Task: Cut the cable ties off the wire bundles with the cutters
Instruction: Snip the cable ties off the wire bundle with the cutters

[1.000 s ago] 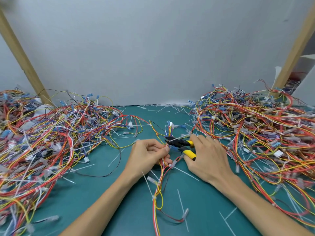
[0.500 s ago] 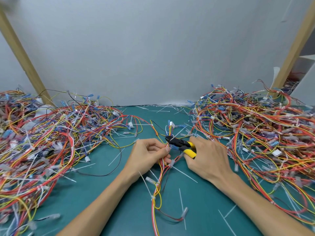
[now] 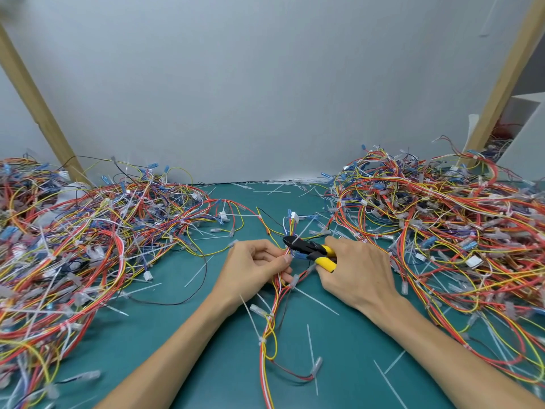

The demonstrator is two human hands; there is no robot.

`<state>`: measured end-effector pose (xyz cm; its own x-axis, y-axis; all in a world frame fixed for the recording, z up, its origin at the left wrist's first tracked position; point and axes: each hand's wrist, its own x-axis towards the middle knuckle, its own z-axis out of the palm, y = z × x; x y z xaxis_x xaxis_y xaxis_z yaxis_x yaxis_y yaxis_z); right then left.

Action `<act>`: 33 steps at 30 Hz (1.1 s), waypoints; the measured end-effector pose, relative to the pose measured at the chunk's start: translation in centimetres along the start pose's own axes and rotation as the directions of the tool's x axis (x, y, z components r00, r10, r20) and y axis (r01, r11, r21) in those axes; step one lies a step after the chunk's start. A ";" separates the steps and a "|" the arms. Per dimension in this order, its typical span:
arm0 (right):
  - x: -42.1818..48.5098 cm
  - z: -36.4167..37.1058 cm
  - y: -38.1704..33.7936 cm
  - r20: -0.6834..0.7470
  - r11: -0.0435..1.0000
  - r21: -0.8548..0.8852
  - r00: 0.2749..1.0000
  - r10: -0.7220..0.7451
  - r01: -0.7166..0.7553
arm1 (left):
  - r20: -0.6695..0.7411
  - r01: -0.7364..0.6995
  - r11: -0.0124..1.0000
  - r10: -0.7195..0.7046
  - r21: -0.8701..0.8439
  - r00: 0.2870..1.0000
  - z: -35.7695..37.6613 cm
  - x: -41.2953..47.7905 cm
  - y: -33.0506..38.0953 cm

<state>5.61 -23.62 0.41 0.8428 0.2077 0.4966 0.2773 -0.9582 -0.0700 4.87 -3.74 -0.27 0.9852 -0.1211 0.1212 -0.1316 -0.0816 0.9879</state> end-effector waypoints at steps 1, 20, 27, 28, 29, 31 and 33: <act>0.0 0.0 0.1 0.003 1.000 -0.001 1.000 0.001 -0.001 | 0.000 -0.001 1.000 0.001 0.005 1.000 0.0 0.0 0.0; 0.0 0.3 0.1 -0.040 0.999 -0.021 0.998 -0.044 0.043 | 0.006 -0.015 1.000 0.015 0.003 1.000 -0.1 0.0 0.1; 0.1 0.2 0.3 0.007 1.000 0.006 1.000 -0.008 0.008 | 0.013 -0.013 1.000 0.013 -0.006 1.000 0.1 0.1 0.1; 0.1 0.3 0.3 -0.001 1.000 0.004 1.000 -0.012 0.012 | 0.012 -0.014 1.000 0.014 -0.016 1.000 0.1 0.1 0.1; 0.0 0.4 0.2 -0.016 1.000 -0.001 1.000 -0.022 0.022 | 0.010 -0.015 1.000 0.015 -0.022 1.000 0.1 0.1 0.1; 0.1 0.4 0.3 -0.038 0.999 -0.012 0.999 -0.036 0.035 | 0.006 -0.021 1.000 0.021 -0.017 1.000 0.1 0.1 0.0; 0.1 0.4 0.4 -0.011 1.000 0.003 1.000 -0.021 0.021 | 0.004 -0.031 0.999 0.031 0.006 1.000 0.1 0.1 0.0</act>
<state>6.01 -23.89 0.13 0.8317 0.2255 0.5074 0.2963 -0.9530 -0.0623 4.96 -3.82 -0.29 0.9802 -0.1271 0.1517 -0.1630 -0.0841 0.9830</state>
